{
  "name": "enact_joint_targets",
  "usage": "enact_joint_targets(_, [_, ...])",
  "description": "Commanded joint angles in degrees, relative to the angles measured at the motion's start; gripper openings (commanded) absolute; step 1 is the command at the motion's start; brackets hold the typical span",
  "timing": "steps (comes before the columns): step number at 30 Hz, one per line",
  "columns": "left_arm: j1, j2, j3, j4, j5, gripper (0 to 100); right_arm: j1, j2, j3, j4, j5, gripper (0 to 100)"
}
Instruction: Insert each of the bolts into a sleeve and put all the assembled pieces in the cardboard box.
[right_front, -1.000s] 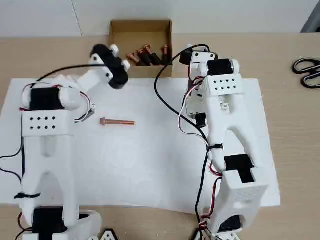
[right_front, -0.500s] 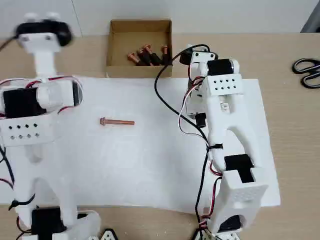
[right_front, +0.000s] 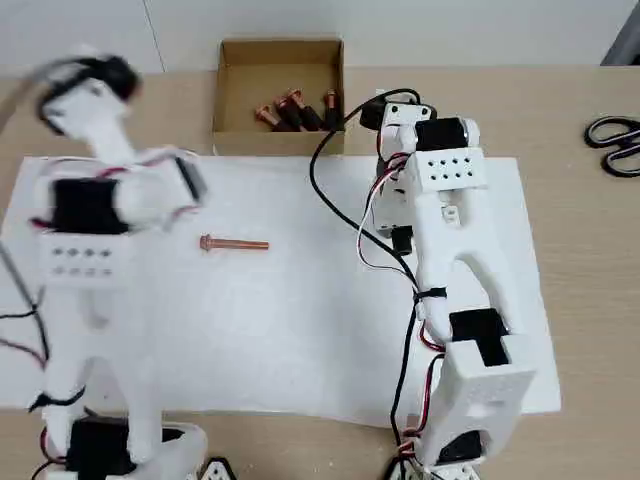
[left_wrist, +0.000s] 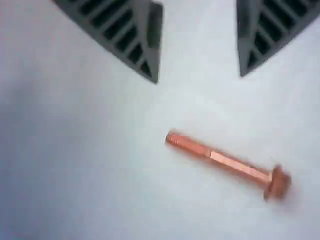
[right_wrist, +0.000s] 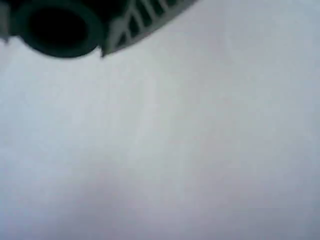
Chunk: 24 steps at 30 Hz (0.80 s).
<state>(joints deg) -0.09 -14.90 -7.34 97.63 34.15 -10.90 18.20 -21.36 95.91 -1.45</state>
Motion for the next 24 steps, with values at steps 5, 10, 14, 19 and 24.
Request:
enact_joint_targets(5, [1.76,4.48,2.68,-2.99,15.30,10,0.31,-3.82,-0.26,-0.04,0.62,1.0])
enact_joint_targets(10, [0.79,12.40,2.68,-5.45,19.60,20,0.31,-3.82,-0.26,-0.04,0.62,1.0])
enact_joint_targets(14, [0.70,17.14,2.59,-8.18,21.10,25,0.31,-3.82,-0.26,-0.04,0.62,1.0])
enact_joint_targets(19, [0.26,22.33,2.59,-13.36,26.11,25,0.40,-3.82,-0.26,0.04,0.62,1.0])
enact_joint_targets(24, [-2.99,28.31,2.59,-16.00,34.90,25,0.40,-3.74,-0.26,0.04,0.62,1.0])
